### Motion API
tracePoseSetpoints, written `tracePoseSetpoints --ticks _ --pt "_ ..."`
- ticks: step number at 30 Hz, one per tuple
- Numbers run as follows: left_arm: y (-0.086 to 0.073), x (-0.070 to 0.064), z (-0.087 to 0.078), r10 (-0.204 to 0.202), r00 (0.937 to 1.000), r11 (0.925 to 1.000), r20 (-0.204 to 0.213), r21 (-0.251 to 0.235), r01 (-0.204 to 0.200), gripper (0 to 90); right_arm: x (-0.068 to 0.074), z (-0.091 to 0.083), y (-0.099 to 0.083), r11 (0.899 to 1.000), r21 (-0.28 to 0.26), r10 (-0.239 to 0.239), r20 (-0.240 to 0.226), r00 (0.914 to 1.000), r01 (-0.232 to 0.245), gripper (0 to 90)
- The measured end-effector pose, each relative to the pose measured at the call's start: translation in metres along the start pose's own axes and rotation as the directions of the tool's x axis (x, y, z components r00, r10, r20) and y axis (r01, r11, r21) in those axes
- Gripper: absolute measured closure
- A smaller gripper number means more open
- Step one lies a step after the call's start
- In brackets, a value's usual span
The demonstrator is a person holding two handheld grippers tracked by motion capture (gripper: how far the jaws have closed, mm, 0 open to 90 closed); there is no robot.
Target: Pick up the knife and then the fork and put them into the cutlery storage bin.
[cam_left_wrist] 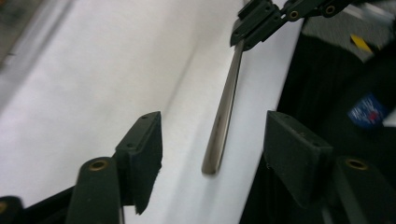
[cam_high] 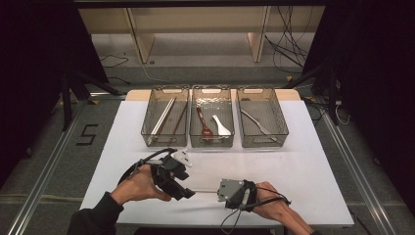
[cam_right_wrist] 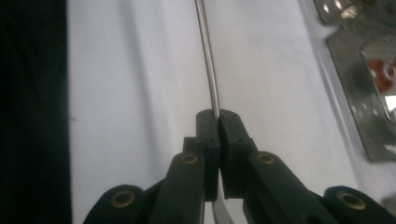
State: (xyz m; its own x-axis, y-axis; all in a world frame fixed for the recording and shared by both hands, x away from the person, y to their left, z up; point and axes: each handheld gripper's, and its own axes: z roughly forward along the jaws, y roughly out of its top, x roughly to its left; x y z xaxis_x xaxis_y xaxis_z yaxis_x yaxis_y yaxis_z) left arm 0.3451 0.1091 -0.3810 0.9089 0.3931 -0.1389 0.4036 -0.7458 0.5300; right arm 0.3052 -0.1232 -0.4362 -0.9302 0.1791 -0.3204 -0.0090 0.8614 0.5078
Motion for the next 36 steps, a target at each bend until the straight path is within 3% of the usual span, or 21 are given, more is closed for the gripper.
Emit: tracePoseSetpoints --ticks 2,9,12,17,21,25,28,30,34,36 --pt "-0.004 0.004 -0.004 -0.017 0.9997 0.9989 -0.014 -0.044 0.016 32.0 -0.006 -0.001 -0.006 1.0 0.003 0.024 0.021 0.9995 -0.024 88.5" --pt "-0.021 0.015 -0.011 -0.058 0.9967 0.9941 -0.057 -0.094 0.053 26.0 -0.026 -0.008 -0.025 0.995 0.029 0.091 0.073 0.9932 -0.093 88.4" --pt "-0.029 0.017 -0.012 -0.096 0.9913 0.9864 -0.09 -0.142 0.083 23.8 -0.035 -0.011 -0.031 0.989 0.03 0.142 0.097 0.985 -0.146 88.5" --pt "-0.041 0.021 -0.016 -0.133 0.9852 0.9735 -0.108 -0.201 0.109 21.5 -0.049 -0.02 -0.041 0.975 0.011 0.219 0.132 0.9667 -0.222 88.4" --pt "-0.05 0.023 -0.017 -0.168 0.9767 0.9597 -0.134 -0.249 0.131 20.6 -0.063 -0.029 -0.047 0.958 -0.024 0.285 0.159 0.9453 -0.285 88.4" --pt "-0.056 0.025 -0.017 -0.176 0.971 0.9553 -0.161 -0.266 0.129 20.3 -0.08 -0.038 -0.052 0.937 -0.058 0.348 0.186 0.9189 -0.343 88.4" --pt "-0.061 0.025 -0.019 -0.192 0.9658 0.9467 -0.174 -0.292 0.135 20.0 -0.093 -0.044 -0.053 0.922 -0.072 0.387 0.204 0.8993 -0.38 88.4" --pt "-0.064 0.026 -0.021 -0.209 0.9599 0.9389 -0.187 -0.313 0.144 20.0 -0.102 -0.046 -0.054 0.909 -0.086 0.417 0.21 0.8843 -0.408 88.4" --pt "-0.069 0.03 -0.024 -0.25 0.9477 0.9222 -0.199 -0.347 0.17 20.0 -0.119 -0.049 -0.056 0.892 -0.097 0.451 0.233 0.8614 -0.441 88.4" --pt "-0.072 0.032 -0.026 -0.266 0.9447 0.916 -0.192 -0.356 0.185 20.0 -0.127 -0.05 -0.057 0.881 -0.106 0.473 0.245 0.8466 -0.461 88.4"
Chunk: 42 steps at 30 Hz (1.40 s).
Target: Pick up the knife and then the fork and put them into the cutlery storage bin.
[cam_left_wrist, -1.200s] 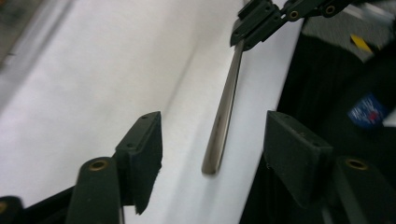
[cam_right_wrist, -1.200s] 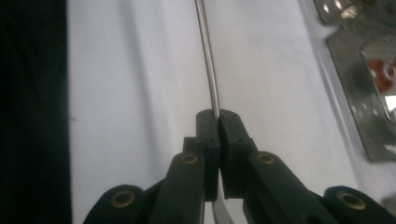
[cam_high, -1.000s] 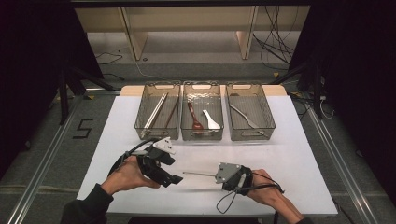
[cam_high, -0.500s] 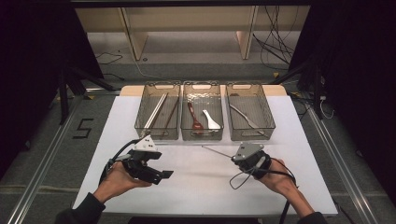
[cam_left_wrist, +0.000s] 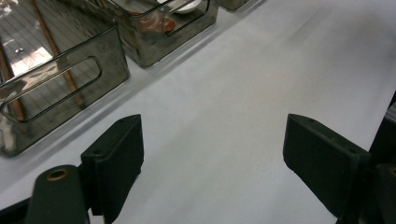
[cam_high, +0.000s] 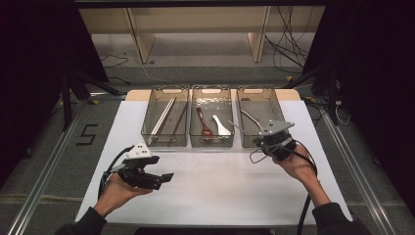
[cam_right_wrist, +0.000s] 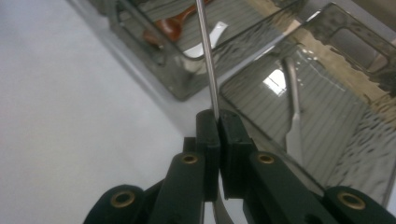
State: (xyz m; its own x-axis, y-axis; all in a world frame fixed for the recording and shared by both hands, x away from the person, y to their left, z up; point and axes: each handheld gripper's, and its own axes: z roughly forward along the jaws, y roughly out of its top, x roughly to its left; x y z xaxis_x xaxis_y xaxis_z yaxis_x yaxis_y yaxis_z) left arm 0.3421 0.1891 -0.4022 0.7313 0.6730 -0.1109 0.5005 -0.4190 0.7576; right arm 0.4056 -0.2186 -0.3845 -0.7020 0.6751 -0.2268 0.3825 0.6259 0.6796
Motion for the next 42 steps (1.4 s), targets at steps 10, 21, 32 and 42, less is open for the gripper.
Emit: tracePoseSetpoints --ticks 10,21,32,42 --pt "-0.005 0.006 -0.004 -0.016 0.9998 0.9998 -0.008 -0.014 0.016 19.5 -0.035 0.012 0.007 0.993 0.009 0.115 0.045 0.9923 -0.116 88.3" --pt "-0.008 0.012 -0.003 -0.038 0.9992 0.9991 -0.014 -0.017 0.038 18.1 -0.054 0.022 0.013 0.985 0.019 0.171 0.067 0.983 -0.172 88.3" --pt "-0.009 0.013 -0.003 -0.041 0.9988 0.9987 -0.027 -0.032 0.04 17.7 -0.063 0.033 0.025 0.977 0.016 0.212 0.083 0.9739 -0.214 88.2" --pt "-0.009 0.012 -0.002 -0.042 0.9988 0.9987 -0.024 -0.03 0.042 17.7 -0.07 0.047 0.033 0.97 0.042 0.236 0.096 0.967 -0.24 88.2"
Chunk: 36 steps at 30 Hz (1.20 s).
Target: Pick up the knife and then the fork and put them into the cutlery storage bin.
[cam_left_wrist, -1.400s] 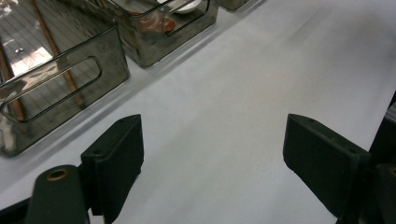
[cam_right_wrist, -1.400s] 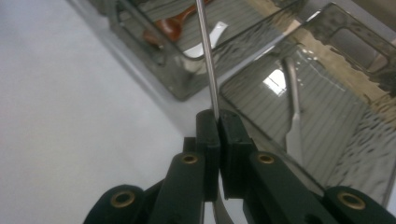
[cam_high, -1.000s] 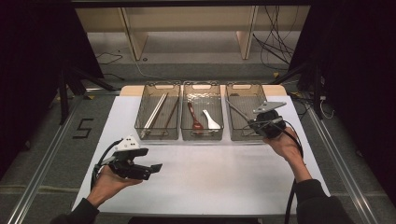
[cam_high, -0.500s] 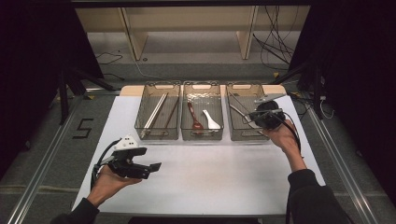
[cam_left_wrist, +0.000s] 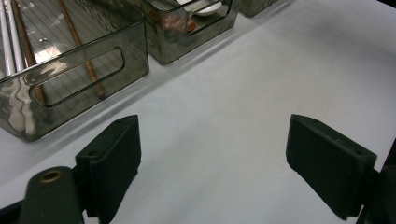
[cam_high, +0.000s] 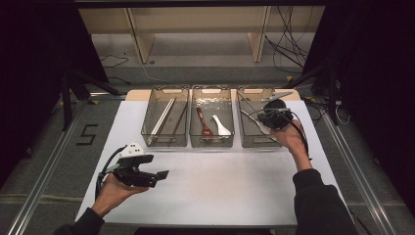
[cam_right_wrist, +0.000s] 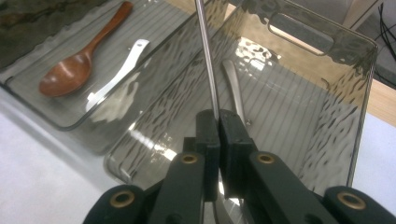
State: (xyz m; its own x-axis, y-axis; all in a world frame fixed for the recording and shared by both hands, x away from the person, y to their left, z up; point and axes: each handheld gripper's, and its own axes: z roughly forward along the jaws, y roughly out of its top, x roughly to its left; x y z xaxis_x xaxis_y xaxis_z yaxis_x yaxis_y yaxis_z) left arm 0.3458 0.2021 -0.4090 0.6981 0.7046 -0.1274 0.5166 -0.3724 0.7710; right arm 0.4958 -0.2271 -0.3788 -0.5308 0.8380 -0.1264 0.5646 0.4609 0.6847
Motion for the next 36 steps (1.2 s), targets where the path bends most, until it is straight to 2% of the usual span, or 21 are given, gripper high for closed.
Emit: tracePoseSetpoints --ticks 9,18,23,25,26,28,31,33,36 --pt "0.0 0.0 0.0 -0.002 1.0 1.0 0.001 -0.003 0.002 17.5 -0.01 0.013 0.006 0.998 0.025 0.053 0.017 0.9985 -0.053 88.1" --pt "-0.001 -0.001 0.003 0.003 1.0 1.0 0.004 0.003 -0.003 17.5 -0.011 0.026 0.007 0.994 0.052 0.098 0.031 0.9947 -0.1 87.9" --pt "-0.001 -0.001 0.002 -0.002 1.0 1.0 0.005 0.003 0.002 17.5 -0.013 0.033 0.005 0.989 0.078 0.125 0.059 0.9904 -0.129 86.0" --pt "-0.001 -0.001 0.003 0.0 1.0 1.0 0.009 0.006 0.0 17.4 -0.014 0.034 0.005 0.986 0.073 0.144 0.052 0.9883 -0.147 73.5" --pt "-0.001 -0.002 0.003 0.0 1.0 1.0 0.007 0.006 0.0 17.4 -0.014 0.034 0.006 0.985 0.066 0.158 0.047 0.9864 -0.16 72.2" --pt "-0.001 -0.002 0.003 0.0 1.0 1.0 0.008 0.005 0.0 17.4 -0.013 0.031 0.007 0.986 0.055 0.153 0.038 0.9874 -0.155 71.8" --pt "-0.001 -0.002 0.003 -0.005 1.0 1.0 0.006 0.003 0.005 17.3 -0.012 0.025 0.007 0.988 0.04 0.146 0.023 0.989 -0.147 63.2" --pt "-0.001 -0.002 0.002 -0.005 0.9999 1.0 0.009 0.0 0.005 17.1 -0.011 0.021 0.006 0.99 0.032 0.139 0.011 0.9903 -0.139 61.1" --pt "-0.001 -0.001 0.002 -0.01 0.9999 0.9999 0.013 -0.012 0.01 17.0 -0.009 0.012 0.004 0.99 0.007 0.139 -0.022 0.9901 -0.139 53.0"
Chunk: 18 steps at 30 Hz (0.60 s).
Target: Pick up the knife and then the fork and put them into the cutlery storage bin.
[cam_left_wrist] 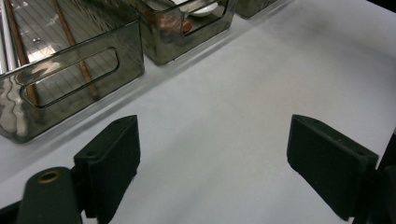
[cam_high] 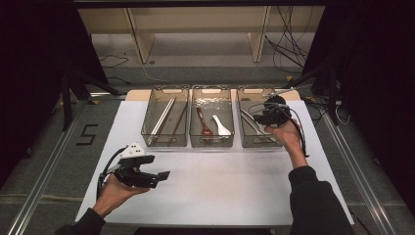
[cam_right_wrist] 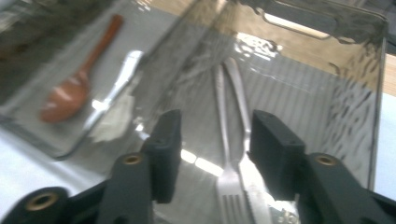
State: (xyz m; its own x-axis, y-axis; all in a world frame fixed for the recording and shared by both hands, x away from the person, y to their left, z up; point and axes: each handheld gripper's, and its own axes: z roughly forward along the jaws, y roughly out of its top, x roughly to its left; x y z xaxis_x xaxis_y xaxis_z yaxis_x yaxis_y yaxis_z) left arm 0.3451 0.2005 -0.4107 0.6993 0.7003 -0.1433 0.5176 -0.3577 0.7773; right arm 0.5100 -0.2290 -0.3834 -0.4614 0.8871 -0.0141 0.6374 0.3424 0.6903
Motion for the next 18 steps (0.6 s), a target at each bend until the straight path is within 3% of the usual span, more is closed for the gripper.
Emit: tracePoseSetpoints --ticks 7,13,18 --pt "0.0 0.0 -0.001 -0.01 1.0 0.9998 0.002 -0.015 0.01 16.7 0.015 -0.03 -0.008 0.996 -0.085 0.003 -0.088 0.9962 -0.01 43.2" --pt "0.0 0.001 -0.003 -0.025 0.9996 0.9992 0.012 -0.03 0.026 16.7 0.032 -0.048 -0.024 0.989 -0.141 0.026 -0.17 0.9852 -0.05 38.7" --pt "0.001 0.002 -0.004 -0.033 0.9993 0.9985 0.017 -0.044 0.034 16.7 0.041 -0.056 -0.035 0.986 -0.163 0.015 -0.184 0.9829 -0.046 37.4"
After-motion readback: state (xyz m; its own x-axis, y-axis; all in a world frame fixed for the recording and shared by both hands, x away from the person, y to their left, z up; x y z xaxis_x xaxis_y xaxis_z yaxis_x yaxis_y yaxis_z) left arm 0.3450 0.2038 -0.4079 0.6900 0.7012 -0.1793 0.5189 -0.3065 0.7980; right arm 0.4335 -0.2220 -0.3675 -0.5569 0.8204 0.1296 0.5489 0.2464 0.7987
